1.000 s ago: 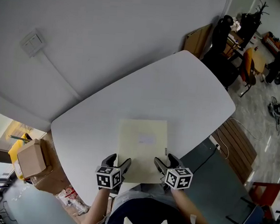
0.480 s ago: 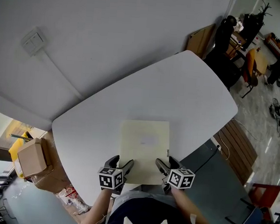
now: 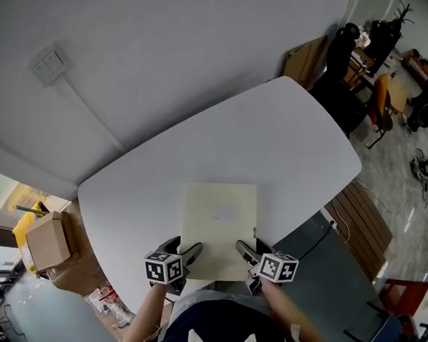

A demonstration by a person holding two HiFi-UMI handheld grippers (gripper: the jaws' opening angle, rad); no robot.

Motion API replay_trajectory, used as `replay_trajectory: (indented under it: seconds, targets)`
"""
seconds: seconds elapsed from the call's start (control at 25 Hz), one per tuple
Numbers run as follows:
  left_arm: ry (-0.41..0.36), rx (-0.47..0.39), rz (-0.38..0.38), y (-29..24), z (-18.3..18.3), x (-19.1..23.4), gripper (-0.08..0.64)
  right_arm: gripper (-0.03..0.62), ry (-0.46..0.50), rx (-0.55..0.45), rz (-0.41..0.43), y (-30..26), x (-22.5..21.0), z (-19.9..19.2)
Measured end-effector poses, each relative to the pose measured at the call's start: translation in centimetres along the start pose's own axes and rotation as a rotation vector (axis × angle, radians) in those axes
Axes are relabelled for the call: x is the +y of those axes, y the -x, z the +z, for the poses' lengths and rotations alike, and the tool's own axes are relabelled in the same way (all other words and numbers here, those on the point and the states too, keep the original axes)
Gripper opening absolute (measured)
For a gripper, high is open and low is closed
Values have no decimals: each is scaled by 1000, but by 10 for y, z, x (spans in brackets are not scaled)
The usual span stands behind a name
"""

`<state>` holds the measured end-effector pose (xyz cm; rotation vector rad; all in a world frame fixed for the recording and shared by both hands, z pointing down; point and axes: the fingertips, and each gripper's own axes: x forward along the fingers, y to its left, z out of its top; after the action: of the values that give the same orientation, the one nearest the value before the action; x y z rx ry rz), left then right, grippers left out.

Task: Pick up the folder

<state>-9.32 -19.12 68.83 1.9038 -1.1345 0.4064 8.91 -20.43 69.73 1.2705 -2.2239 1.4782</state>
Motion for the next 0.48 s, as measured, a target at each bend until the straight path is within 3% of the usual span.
replay_trajectory:
  seconds: [0.48]
  targets:
    - [35, -30, 32, 2, 6, -3, 318, 305, -6, -29, -24, 3, 5, 6]
